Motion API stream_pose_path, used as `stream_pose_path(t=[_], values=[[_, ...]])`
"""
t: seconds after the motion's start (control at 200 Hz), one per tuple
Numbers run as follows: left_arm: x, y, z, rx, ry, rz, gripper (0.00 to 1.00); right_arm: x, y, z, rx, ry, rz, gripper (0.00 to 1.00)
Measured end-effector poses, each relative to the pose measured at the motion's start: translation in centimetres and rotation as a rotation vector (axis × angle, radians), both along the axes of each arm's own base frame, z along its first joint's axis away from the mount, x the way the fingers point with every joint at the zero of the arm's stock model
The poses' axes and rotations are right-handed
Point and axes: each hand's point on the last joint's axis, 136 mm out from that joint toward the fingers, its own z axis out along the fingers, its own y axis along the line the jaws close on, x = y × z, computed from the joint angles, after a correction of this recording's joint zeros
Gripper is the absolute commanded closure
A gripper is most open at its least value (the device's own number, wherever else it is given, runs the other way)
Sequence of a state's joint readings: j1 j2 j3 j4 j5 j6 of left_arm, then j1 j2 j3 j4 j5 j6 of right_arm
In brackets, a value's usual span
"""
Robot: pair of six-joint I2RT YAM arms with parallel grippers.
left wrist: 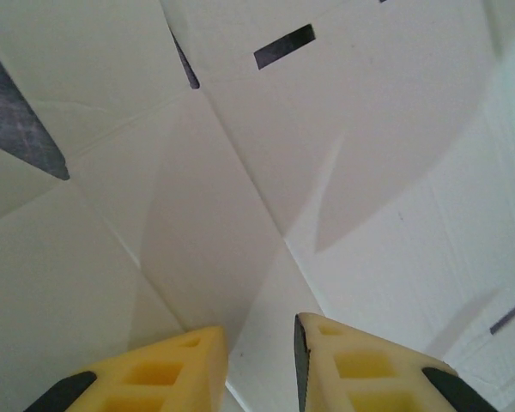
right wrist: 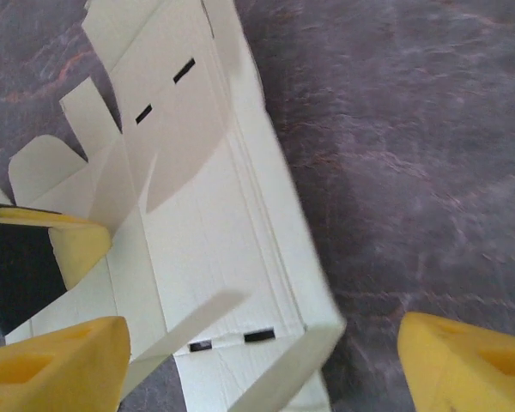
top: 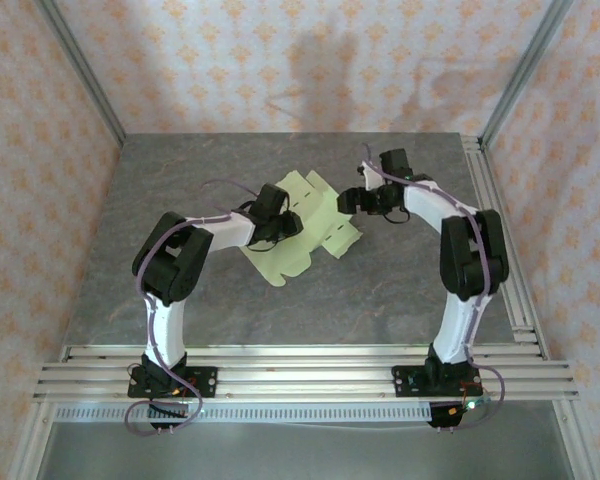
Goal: Fold the paper box
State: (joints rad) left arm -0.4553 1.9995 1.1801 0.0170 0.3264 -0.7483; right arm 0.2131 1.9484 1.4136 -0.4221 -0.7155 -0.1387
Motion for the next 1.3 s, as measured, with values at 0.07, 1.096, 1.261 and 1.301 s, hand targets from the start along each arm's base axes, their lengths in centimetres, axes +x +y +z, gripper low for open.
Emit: stream_pose_path(t=[0.07, 1.096, 1.261, 1.301], values=[[-0.1, 0.0, 0.0, 0.0, -0.01, -0.01, 0.71, 0.6, 0.6, -0.4, 0.008, 0.017, 0.044, 0.27], [-3.9, 2.7, 5.3, 0.123, -0.087, -0.047, 0.11, -1.0, 0.4, -1.5, -0.016, -0.014, -0.033, 1.0], [-3.7, 3.0, 7.8, 0.117, -0.141, -0.034, 0.08, -3.9, -0.7, 0.5, -0.102, -0.109, -0.104, 1.0], [-3.8, 3.0, 7.7, 0.117, -0.139, -0.034, 0.08, -4.6, -0.7, 0.7, -0.131, -0.126, -0.112, 1.0]])
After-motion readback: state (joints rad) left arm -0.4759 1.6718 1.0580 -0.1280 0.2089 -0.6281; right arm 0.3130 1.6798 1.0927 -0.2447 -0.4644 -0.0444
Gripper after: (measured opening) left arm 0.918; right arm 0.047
